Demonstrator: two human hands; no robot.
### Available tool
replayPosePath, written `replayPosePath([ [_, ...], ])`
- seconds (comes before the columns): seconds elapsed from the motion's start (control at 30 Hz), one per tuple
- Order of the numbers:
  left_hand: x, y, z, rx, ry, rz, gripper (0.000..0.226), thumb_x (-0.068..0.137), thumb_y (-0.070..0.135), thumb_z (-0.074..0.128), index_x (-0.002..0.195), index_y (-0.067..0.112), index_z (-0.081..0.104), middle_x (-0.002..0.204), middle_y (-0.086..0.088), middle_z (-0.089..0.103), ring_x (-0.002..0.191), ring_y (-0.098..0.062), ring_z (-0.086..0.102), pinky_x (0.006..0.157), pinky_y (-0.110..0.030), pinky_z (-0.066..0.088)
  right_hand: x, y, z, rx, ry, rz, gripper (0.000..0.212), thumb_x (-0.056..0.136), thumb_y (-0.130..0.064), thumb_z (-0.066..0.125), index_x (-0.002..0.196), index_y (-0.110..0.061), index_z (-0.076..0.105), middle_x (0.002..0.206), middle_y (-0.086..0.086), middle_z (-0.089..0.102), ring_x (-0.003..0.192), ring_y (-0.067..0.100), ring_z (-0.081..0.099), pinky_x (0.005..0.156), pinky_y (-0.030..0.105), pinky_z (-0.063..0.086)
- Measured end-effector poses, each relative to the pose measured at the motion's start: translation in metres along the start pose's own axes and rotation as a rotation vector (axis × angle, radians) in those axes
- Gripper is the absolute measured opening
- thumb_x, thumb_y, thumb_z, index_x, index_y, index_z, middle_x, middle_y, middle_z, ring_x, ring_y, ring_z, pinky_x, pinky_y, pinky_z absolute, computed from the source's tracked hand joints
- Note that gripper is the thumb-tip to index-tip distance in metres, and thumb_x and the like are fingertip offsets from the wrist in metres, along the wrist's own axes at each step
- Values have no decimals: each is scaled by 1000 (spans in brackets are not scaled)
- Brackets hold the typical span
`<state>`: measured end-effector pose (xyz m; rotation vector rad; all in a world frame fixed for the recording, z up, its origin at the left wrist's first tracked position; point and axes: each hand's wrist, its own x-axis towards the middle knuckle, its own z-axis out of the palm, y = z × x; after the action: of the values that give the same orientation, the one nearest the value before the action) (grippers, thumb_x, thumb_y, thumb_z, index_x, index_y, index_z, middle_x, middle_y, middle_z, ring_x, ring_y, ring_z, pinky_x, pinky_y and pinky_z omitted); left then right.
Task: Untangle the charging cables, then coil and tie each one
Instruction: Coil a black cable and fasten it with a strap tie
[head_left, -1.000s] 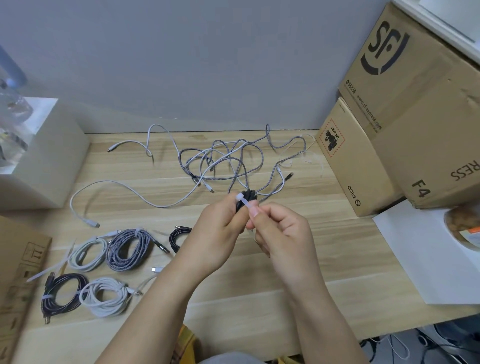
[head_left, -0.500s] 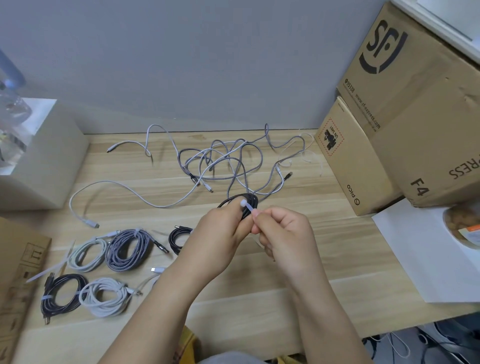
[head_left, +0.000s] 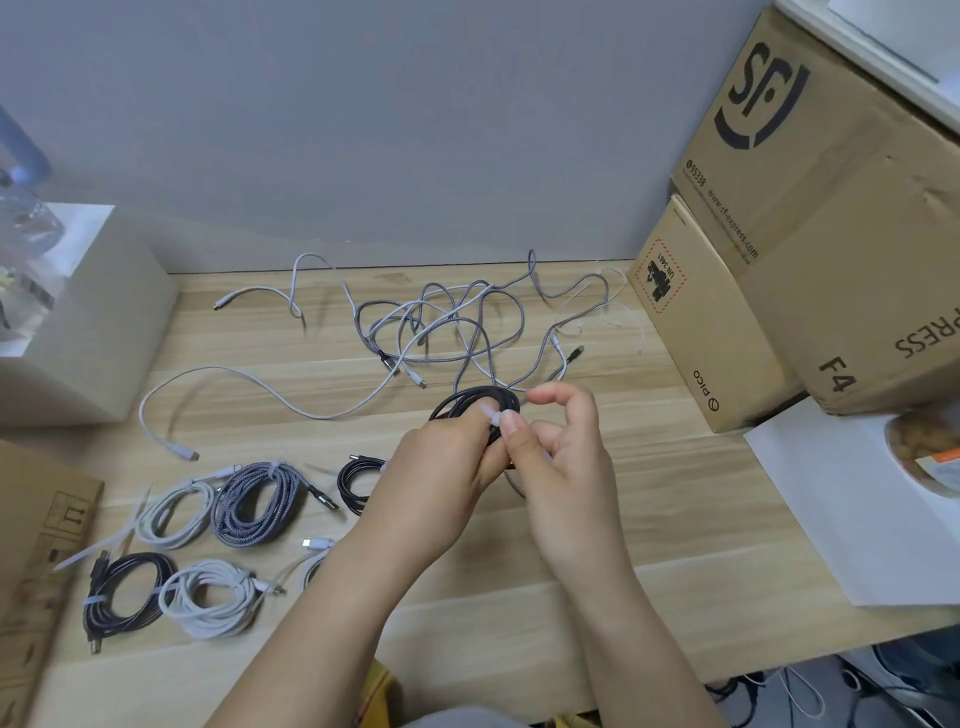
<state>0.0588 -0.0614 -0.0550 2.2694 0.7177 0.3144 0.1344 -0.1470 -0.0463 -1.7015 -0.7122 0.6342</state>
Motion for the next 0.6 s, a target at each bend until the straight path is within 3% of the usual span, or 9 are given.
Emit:
replayPosePath([
  [0.1, 3, 1, 2, 270, -14, -3, 22, 97, 39, 28, 89, 21, 36, 78, 3, 58, 81, -28, 56, 65, -35, 34, -1, 3, 6, -153, 29, -74, 24, 84, -52, 40, 103, -38, 36, 59, -7, 55, 61, 10, 52, 65, 36, 41],
  [0.2, 4, 1, -2, 442, -25, 41, 4, 95, 24, 33, 96, 28, 35, 89, 5, 59, 90, -22, 55, 66, -31, 24, 3, 6, 8, -195, 45, -137, 35, 84, -55, 42, 110, -33, 51, 74, -18, 48, 74, 0, 52, 70, 24, 44],
  [0.3, 3, 0, -3, 401, -43, 93, 17, 98, 26, 35, 106, 27, 50, 91, 2, 60, 88, -23, 56, 66, -31, 26, 9, 2, 5, -82, 114, -182, 11, 81, -34, 60, 86, -29, 68, 85, -10, 50, 78, -4, 53, 70, 8, 40],
  [0.4, 2, -3, 2, 435, -37, 126, 18, 100, 30, 33, 106, 21, 47, 81, 6, 50, 86, -23, 55, 67, -30, 27, 14, 3, 3, -95, 99, -146, 11, 74, -29, 62, 69, -39, 62, 86, -13, 52, 89, 7, 53, 77, 20, 39],
  [0.5, 2, -6, 8, 243, -31, 113, 14, 98, 31, 39, 101, 21, 49, 70, 7, 42, 73, -27, 48, 65, -32, 30, 15, 3, 2, -120, 52, -123, 12, 78, -34, 54, 67, -37, 56, 86, -21, 56, 96, 9, 50, 83, 31, 40],
  [0.6, 2, -12, 14, -119, -77, 28, 14, 96, 30, 44, 88, 28, 55, 73, 6, 58, 74, -23, 55, 64, -33, 40, 7, -9, -1, 279, -59, -113, 12, 86, -26, 49, 76, -25, 54, 71, -14, 61, 84, 5, 60, 78, 25, 46],
])
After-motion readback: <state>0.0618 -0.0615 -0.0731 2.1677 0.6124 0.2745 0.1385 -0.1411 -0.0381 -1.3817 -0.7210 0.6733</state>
